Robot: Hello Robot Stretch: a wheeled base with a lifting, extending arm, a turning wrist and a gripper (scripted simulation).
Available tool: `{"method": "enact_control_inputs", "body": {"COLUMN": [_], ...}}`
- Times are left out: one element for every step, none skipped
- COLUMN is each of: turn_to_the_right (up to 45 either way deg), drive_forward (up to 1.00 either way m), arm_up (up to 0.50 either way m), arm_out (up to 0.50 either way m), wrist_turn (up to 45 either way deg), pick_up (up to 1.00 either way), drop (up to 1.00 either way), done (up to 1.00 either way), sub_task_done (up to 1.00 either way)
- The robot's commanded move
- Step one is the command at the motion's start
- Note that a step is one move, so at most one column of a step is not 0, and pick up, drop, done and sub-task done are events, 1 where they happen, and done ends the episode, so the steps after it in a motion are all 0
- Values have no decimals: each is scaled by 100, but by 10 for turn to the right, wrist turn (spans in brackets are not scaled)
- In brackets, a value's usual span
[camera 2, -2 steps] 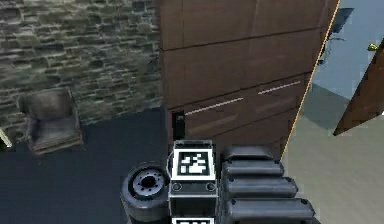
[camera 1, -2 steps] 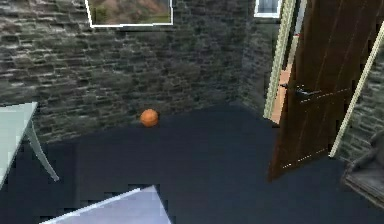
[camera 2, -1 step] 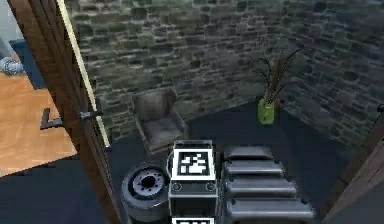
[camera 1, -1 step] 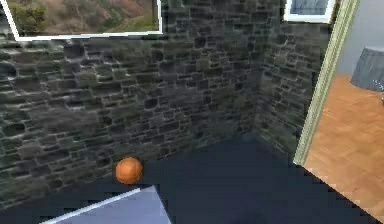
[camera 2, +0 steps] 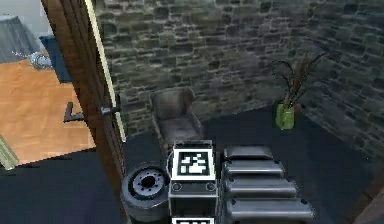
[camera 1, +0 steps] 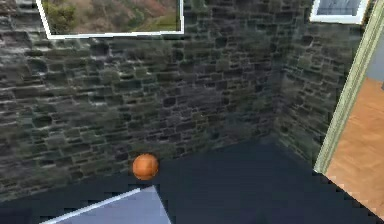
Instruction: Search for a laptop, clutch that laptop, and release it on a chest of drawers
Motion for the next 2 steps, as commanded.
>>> {"method": "enact_control_inputs", "body": {"turn_to_the_right": [0, 420], "drive_forward": [45, 0], "arm_up": [0, 0], "arm_out": [0, 0], "wrist_turn": [0, 0], "pick_up": [0, 0], "drop": [0, 0], "done": [0, 0], "sub_task_done": [0, 0]}}
